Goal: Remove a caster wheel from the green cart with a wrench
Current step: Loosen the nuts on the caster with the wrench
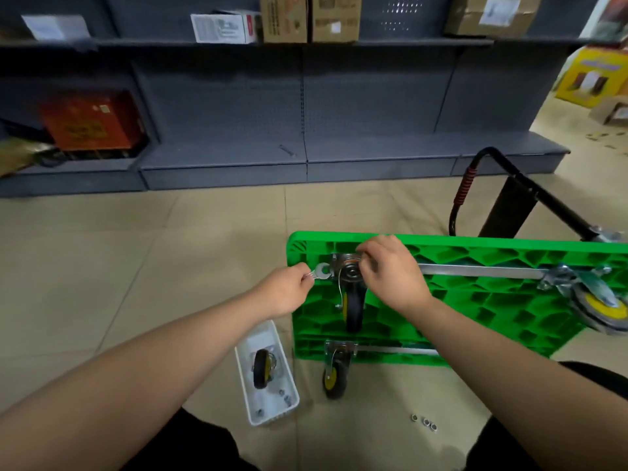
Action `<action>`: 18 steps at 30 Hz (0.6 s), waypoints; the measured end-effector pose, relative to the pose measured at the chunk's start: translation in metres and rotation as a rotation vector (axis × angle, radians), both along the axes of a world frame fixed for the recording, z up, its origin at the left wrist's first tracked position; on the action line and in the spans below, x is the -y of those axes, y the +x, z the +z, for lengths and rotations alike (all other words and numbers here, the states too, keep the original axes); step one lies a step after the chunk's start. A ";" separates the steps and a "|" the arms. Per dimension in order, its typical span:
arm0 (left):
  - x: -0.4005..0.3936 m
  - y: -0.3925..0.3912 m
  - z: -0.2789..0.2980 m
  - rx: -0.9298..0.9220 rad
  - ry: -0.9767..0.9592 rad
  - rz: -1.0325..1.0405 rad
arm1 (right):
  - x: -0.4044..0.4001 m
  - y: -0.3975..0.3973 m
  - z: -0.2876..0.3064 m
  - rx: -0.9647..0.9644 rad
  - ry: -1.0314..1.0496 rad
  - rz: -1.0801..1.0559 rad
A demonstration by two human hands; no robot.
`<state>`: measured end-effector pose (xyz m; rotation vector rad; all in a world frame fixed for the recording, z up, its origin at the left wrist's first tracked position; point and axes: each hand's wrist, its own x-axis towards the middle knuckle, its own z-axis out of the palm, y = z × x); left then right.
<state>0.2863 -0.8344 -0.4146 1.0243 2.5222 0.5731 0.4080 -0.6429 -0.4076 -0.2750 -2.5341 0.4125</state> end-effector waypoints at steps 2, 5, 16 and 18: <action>0.003 -0.012 -0.008 -0.030 -0.036 -0.022 | -0.016 -0.002 -0.005 -0.018 0.206 0.040; 0.004 -0.024 -0.017 -0.099 -0.144 -0.079 | -0.026 -0.003 -0.010 -0.006 0.370 0.085; -0.011 -0.041 -0.013 -0.311 -0.310 -0.256 | -0.022 -0.005 -0.015 -0.045 0.305 0.106; -0.014 -0.040 -0.012 -0.326 -0.294 -0.259 | -0.023 -0.005 -0.013 -0.038 0.297 0.112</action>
